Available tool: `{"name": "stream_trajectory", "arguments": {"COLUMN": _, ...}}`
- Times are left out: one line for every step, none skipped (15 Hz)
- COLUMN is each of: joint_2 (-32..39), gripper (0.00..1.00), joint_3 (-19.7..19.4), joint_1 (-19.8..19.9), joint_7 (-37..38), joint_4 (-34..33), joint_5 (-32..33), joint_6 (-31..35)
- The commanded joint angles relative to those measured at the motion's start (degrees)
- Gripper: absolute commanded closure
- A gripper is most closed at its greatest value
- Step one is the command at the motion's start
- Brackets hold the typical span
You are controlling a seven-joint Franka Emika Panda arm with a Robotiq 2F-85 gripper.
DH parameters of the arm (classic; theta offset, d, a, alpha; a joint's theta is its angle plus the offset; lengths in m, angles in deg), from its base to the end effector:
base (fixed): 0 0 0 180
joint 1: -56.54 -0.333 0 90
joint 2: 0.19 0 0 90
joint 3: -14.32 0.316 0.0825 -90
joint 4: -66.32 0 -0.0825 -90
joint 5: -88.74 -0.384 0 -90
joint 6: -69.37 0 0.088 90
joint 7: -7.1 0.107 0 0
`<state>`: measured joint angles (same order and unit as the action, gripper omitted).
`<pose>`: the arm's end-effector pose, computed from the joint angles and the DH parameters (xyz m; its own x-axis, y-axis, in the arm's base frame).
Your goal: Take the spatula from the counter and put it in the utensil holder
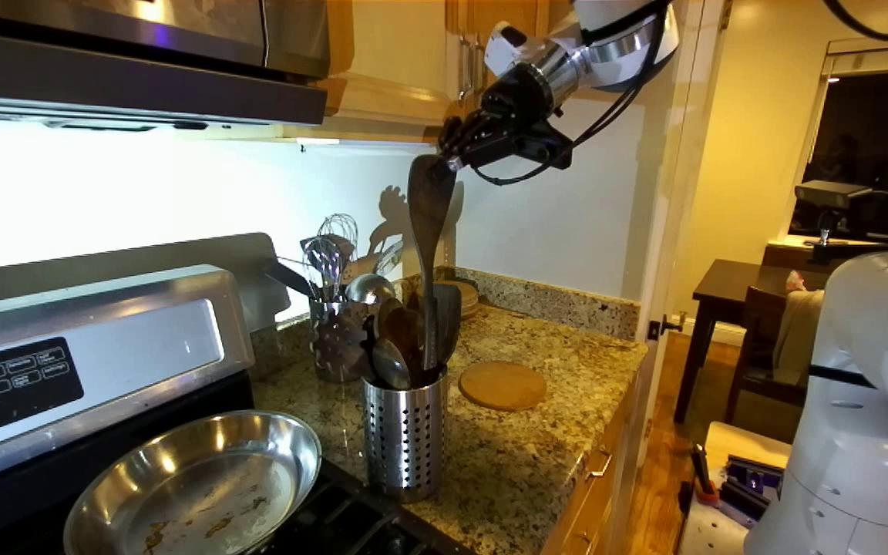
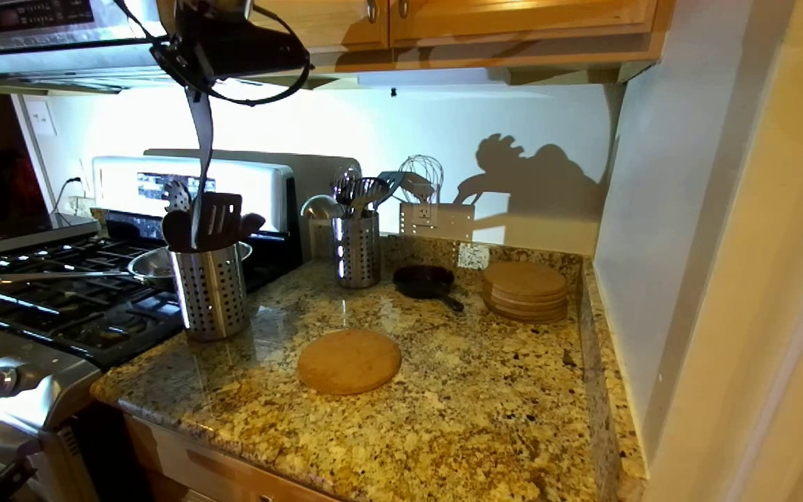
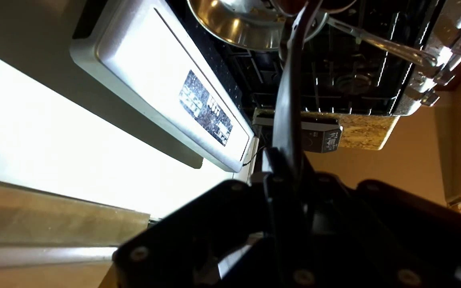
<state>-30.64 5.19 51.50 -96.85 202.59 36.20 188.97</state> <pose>0.4210 0.0004 0.5578 0.0237 0.6236 0.7814 0.9312 -0.2982 0.2098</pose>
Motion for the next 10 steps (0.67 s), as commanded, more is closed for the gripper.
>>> {"name": "stream_trajectory", "arguments": {"joint_2": 1.32, "gripper": 0.98, "joint_3": 2.20, "joint_1": 0.64, "joint_7": -2.90, "joint_4": 1.97, "joint_5": -1.96, "joint_6": 3.33}}
{"name": "stream_trajectory", "arguments": {"joint_2": 1.98, "gripper": 0.98, "joint_3": 2.57, "joint_1": 0.61, "joint_7": -2.94, "joint_4": 2.18, "joint_5": -1.83, "joint_6": 3.68}}
{"name": "stream_trajectory", "arguments": {"joint_2": 2.61, "gripper": 0.98, "joint_3": 2.93, "joint_1": 0.57, "joint_7": -3.10, "joint_4": 2.58, "joint_5": -1.63, "joint_6": 3.96}}
{"name": "stream_trajectory", "arguments": {"joint_2": 3.14, "gripper": 0.98, "joint_3": 3.27, "joint_1": 0.55, "joint_7": -3.17, "joint_4": 2.94, "joint_5": -1.48, "joint_6": 4.20}}
{"name": "stream_trajectory", "arguments": {"joint_2": 3.67, "gripper": 0.98, "joint_3": 3.65, "joint_1": 0.50, "joint_7": -3.36, "joint_4": 3.43, "joint_5": -1.42, "joint_6": 4.65}}
{"name": "stream_trajectory", "arguments": {"joint_2": 4.12, "gripper": 0.98, "joint_3": 3.92, "joint_1": 0.48, "joint_7": -3.51, "joint_4": 3.74, "joint_5": -1.42, "joint_6": 4.97}}
{"name": "stream_trajectory", "arguments": {"joint_2": 4.76, "gripper": 0.98, "joint_3": 4.33, "joint_1": 0.39, "joint_7": -3.72, "joint_4": 4.17, "joint_5": -1.52, "joint_6": 5.72}}
{"name": "stream_trajectory", "arguments": {"joint_2": 5.23, "gripper": 0.98, "joint_3": 4.66, "joint_1": 0.31, "joint_7": -3.82, "joint_4": 4.59, "joint_5": -1.58, "joint_6": 6.30}}
{"name": "stream_trajectory", "arguments": {"joint_2": 5.66, "gripper": 0.98, "joint_3": 5.11, "joint_1": 0.18, "joint_7": -3.88, "joint_4": 5.05, "joint_5": -1.53, "joint_6": 7.06}}
{"name": "stream_trajectory", "arguments": {"joint_2": 5.99, "gripper": 0.98, "joint_3": 5.47, "joint_1": 0.10, "joint_7": -3.69, "joint_4": 5.32, "joint_5": -1.48, "joint_6": 7.58}}
